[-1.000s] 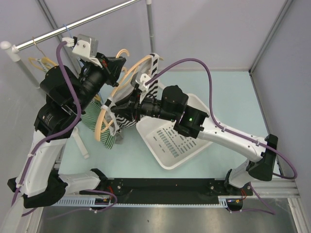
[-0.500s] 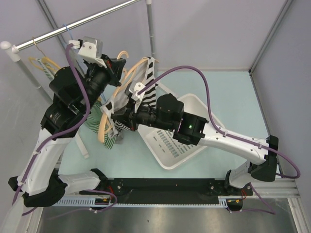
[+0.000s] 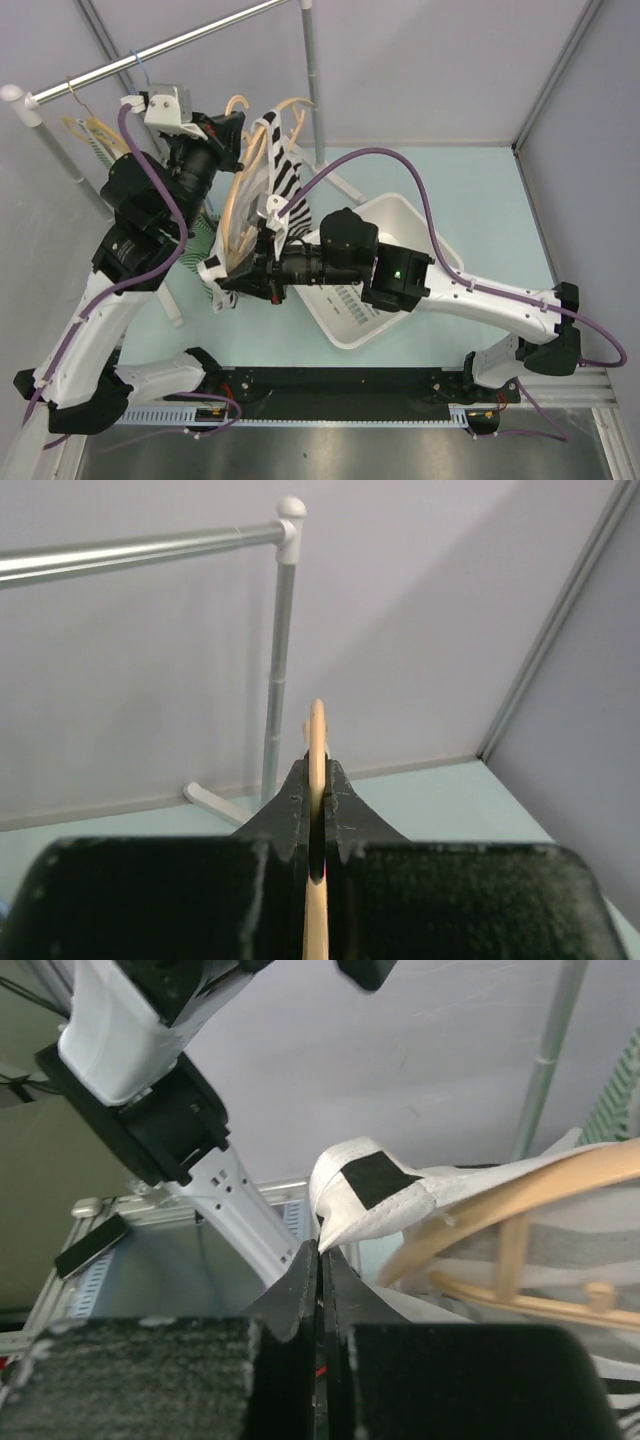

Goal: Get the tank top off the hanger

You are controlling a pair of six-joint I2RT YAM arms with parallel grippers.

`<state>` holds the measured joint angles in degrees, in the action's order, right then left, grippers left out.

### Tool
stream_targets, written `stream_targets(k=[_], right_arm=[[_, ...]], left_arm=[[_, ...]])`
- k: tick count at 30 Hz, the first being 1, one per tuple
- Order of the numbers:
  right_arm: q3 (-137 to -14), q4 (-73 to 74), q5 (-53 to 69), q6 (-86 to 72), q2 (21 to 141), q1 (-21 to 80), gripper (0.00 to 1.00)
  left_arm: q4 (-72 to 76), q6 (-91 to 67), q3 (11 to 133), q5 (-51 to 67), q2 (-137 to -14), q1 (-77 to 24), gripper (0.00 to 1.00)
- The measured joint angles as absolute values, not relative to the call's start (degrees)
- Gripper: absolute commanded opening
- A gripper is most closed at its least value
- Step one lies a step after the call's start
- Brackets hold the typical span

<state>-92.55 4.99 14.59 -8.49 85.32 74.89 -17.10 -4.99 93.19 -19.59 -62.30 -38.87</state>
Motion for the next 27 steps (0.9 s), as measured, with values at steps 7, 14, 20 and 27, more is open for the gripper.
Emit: stream_targets(k=[7,14,20,27], right_arm=[[-90.7,4.97,15.44,-10.48,86.26,75.66,0.0],[-85.82,5.06,11.9,-10.0,86.56,76.07,0.0],[-79.37,4.49,4.38,-7.03,85.8,76.05,0.0],[-72.27,3.01,-1.41,-4.23,81.21,71.88,0.0]], left_arm=[[-11.64,-6.48,93.1,-23.7,-61.87,-38.87,0.0],[-14.06,-8.1,97.27,-25.32,-64.07,-38.87,0.0],[-20.47,-12.16,104.01,-25.8,-66.39,-38.87,0.0],[-28.75,-13.3,108.6,-23.66,-66.54,-38.87,0.0]])
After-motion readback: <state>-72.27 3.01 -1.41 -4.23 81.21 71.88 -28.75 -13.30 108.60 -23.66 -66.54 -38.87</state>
